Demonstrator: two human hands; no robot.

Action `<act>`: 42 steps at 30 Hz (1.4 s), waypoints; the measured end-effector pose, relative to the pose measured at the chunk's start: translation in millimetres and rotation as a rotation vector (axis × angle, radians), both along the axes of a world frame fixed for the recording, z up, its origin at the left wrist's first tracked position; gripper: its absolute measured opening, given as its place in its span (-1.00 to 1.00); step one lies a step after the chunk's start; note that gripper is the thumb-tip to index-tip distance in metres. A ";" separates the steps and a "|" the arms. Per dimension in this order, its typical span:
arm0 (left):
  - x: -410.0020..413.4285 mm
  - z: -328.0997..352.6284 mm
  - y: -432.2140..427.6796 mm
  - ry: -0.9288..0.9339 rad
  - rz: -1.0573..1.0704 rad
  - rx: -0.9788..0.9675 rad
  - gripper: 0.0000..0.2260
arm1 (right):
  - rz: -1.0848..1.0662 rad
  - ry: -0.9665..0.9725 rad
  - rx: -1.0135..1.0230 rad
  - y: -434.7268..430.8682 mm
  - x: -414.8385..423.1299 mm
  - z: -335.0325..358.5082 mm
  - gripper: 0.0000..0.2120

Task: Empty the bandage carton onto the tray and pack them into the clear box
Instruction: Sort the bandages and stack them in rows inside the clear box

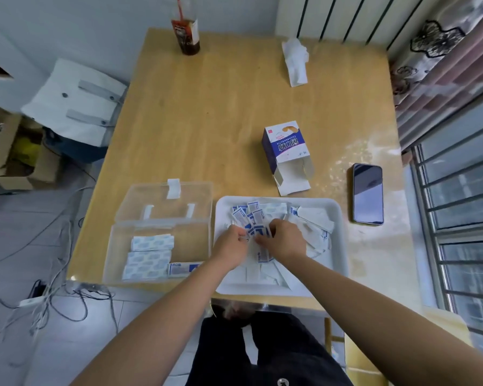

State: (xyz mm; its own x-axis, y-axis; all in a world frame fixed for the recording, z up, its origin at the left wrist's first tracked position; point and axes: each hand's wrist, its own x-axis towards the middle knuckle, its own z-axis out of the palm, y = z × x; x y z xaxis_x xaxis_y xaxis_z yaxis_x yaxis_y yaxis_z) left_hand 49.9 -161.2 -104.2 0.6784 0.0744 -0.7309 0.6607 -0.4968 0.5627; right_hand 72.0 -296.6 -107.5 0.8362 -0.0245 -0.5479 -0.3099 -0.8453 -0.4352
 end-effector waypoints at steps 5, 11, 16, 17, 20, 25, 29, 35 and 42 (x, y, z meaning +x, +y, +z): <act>-0.2 6.6 -0.5 -0.021 -0.035 0.021 -0.73 | -0.156 0.061 0.265 -21.0 10.4 4.4 -0.54; 1.8 14.3 -3.1 -0.101 -0.045 -0.024 -0.91 | -0.344 0.148 0.477 -40.8 11.2 8.0 -0.65; 0.5 13.6 -6.8 -0.073 -0.086 -0.113 -0.83 | -0.378 0.189 0.638 -39.0 8.7 21.4 -0.83; 0.2 12.9 -6.9 -0.088 -0.072 -0.111 -0.87 | -0.395 0.195 0.670 -38.3 8.4 23.8 -0.83; -0.3 14.0 -4.9 -0.122 -0.025 -0.113 -0.88 | -0.489 0.198 0.748 -39.4 7.3 27.7 -0.85; 2.7 24.1 -7.7 -0.010 0.255 -0.335 -0.82 | -0.537 0.186 0.760 -48.2 6.9 27.2 -0.86; 3.1 28.4 -15.6 0.222 0.490 -0.452 -0.81 | -0.559 0.189 0.886 -46.7 5.7 33.9 -0.80; 0.1 27.3 -8.8 0.482 0.679 -0.487 -0.75 | -0.599 0.211 0.938 -52.7 6.8 38.5 -0.79; -1.2 24.5 -8.1 0.599 0.675 -0.610 -0.72 | -0.379 0.367 0.890 -57.6 -1.1 29.1 -0.90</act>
State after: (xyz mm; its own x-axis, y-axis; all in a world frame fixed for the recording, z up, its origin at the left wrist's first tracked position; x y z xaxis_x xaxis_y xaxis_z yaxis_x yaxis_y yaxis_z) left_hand 48.7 -169.3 -79.7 0.1551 -0.1893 -0.9696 0.9415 0.3254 0.0871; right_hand 71.0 -354.2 -78.4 0.6361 0.2873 -0.7162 -0.7283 -0.0831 -0.6802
